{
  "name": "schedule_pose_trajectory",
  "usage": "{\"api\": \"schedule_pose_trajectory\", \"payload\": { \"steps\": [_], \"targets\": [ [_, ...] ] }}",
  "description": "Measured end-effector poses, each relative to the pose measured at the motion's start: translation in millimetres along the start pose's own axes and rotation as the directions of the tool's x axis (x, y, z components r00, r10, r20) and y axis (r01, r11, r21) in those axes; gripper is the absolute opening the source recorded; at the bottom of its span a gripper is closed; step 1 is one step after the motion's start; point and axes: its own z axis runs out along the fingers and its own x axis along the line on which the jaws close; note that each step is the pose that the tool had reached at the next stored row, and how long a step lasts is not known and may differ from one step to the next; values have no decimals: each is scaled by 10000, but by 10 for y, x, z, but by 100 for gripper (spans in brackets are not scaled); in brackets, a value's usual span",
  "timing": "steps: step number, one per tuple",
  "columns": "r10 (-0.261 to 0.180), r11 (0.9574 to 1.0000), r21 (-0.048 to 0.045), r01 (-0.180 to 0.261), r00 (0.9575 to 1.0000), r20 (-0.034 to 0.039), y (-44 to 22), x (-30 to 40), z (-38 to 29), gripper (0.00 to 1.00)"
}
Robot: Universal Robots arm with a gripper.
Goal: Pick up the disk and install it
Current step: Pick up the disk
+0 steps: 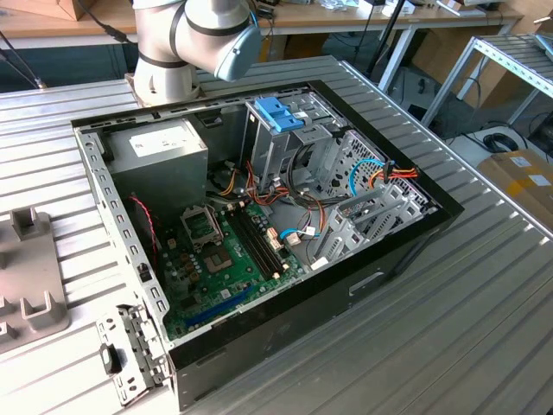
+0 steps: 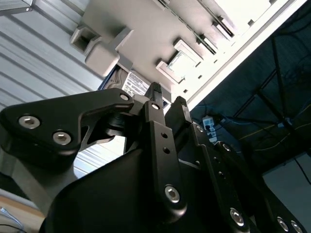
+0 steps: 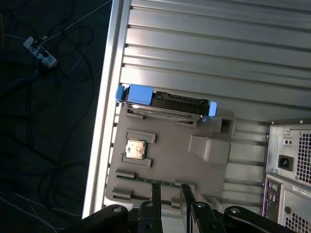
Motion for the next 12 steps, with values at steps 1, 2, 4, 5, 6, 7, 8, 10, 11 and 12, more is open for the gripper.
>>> {"api": "schedule_pose_trajectory", "payload": {
  "steps": [1,2,4,5,6,7,8,10,11,12],
  "targets": [
    [-73,10000,-1,73,10000,-3,0,0,0,30],
    [-120,9999,-3,120,9999,-5,0,0,0,30],
    [-227,9997,-6,227,9997,-10,0,0,0,30],
    [-274,9996,-7,274,9996,-13,0,0,0,30],
    [-346,9994,-9,346,9994,-15,0,0,0,30],
    [-391,9992,-10,391,9992,-17,0,0,0,30],
    [-499,9988,-13,499,9988,-21,0,0,0,30],
    [-657,9978,-17,657,9978,-29,0,0,0,30],
    [-710,9975,-19,710,9975,-31,0,0,0,30],
    [-761,9971,-20,761,9971,-33,0,0,0,30]
  ]
}}
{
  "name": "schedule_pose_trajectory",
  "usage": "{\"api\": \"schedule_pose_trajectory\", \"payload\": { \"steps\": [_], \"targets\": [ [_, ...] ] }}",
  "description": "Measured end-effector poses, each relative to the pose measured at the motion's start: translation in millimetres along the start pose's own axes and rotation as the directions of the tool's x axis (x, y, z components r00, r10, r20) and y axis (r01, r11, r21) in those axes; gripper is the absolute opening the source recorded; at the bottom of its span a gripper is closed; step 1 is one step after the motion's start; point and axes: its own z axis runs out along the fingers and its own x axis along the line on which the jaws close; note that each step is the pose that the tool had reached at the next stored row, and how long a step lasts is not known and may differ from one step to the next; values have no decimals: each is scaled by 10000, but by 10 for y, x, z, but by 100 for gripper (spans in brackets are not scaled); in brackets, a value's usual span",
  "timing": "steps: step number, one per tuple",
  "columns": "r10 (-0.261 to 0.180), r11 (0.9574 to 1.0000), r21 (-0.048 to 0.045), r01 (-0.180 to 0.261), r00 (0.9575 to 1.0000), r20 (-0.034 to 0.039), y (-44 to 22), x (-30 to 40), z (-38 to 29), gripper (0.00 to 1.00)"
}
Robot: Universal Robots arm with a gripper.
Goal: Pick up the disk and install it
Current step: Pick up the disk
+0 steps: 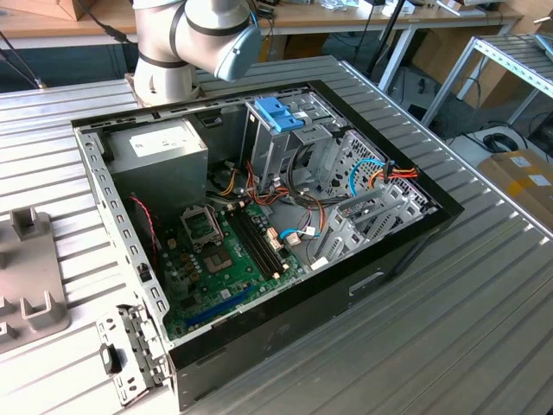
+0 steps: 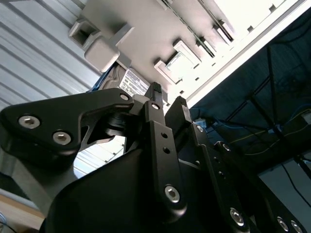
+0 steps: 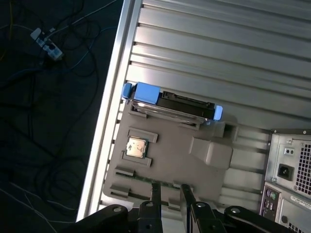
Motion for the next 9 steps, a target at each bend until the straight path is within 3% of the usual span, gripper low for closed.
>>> {"api": "schedule_pose_trajectory", "payload": {
  "steps": [9],
  "targets": [
    [-497,9988,-12,497,9988,-22,0,0,0,30]
  ]
}}
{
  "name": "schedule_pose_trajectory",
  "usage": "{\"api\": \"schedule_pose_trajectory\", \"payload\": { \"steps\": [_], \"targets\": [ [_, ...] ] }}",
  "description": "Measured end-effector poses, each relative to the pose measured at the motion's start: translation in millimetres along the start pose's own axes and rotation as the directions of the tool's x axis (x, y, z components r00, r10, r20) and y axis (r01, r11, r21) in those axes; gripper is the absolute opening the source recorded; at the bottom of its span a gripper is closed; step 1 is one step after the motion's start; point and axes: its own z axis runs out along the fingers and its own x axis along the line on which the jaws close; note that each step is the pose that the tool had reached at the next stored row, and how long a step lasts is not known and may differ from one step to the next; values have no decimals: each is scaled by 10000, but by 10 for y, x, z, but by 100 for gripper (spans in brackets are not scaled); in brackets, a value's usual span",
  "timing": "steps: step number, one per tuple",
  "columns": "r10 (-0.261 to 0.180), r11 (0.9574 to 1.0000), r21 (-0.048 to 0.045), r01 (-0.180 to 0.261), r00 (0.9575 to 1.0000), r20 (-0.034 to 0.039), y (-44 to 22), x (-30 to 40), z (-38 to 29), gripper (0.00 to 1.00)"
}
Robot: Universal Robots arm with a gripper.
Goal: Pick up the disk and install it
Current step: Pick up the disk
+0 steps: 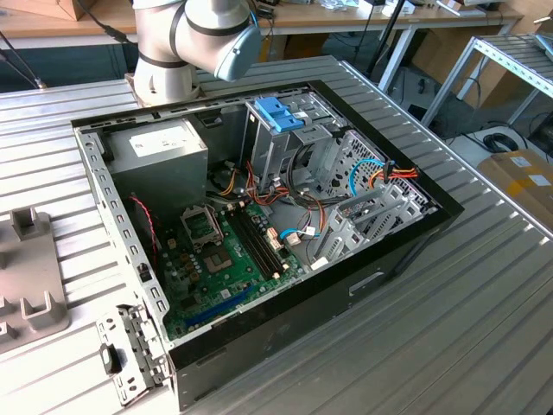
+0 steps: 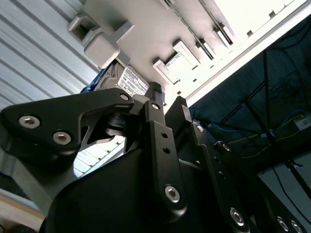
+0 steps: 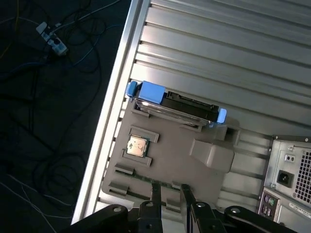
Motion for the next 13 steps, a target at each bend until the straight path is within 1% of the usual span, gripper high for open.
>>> {"api": "schedule_pose_trajectory", "payload": {
  "steps": [7,13],
  "targets": [
    [-357,9994,-9,357,9994,-16,0,0,0,30],
    [-692,9976,-18,692,9976,-30,0,0,0,30]
  ]
}}
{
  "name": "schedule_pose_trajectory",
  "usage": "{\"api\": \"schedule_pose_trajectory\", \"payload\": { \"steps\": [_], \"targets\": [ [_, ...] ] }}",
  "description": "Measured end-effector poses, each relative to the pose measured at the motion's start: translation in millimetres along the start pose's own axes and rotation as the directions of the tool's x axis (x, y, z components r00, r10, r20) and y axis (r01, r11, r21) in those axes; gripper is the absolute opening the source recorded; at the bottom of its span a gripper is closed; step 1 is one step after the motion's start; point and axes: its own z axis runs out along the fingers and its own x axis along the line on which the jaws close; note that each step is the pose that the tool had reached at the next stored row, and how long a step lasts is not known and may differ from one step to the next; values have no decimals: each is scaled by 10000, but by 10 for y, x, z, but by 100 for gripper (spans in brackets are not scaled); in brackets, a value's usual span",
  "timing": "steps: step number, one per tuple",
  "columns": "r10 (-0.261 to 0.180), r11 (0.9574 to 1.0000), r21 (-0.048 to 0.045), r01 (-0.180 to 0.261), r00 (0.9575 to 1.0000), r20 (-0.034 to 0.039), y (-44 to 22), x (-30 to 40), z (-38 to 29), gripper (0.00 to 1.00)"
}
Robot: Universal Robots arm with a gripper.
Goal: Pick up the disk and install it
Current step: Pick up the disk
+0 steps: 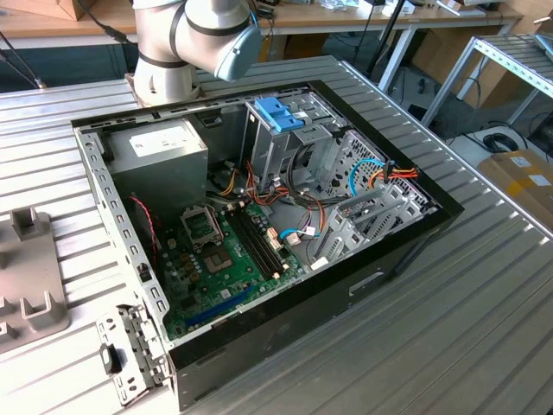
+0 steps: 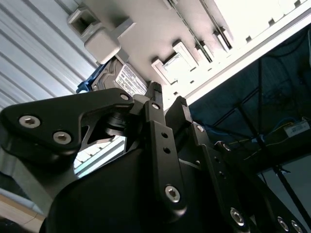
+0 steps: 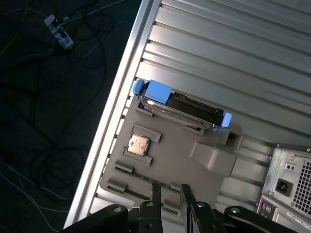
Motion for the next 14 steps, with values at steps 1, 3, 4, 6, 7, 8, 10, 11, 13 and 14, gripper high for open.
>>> {"api": "schedule_pose_trajectory", "payload": {
  "steps": [1,3,4,6,7,8,10,11,13,14],
  "targets": [
    [-40,10000,-1,40,10000,-2,0,0,0,30],
    [-139,9999,-3,139,9999,-7,0,0,0,30],
    [-211,9998,-5,211,9998,-11,0,0,0,30],
    [-306,9995,-8,306,9995,-15,0,0,0,30],
    [-373,9993,-10,373,9993,-17,0,0,0,30],
    [-413,9991,-11,413,9991,-18,0,0,0,30],
    [-547,9985,-14,547,9985,-24,0,0,0,30],
    [-588,9983,-15,588,9983,-26,0,0,0,30],
    [-679,9977,-18,679,9977,-30,0,0,0,30],
    [-716,9974,-19,716,9974,-31,0,0,0,30]
  ]
}}
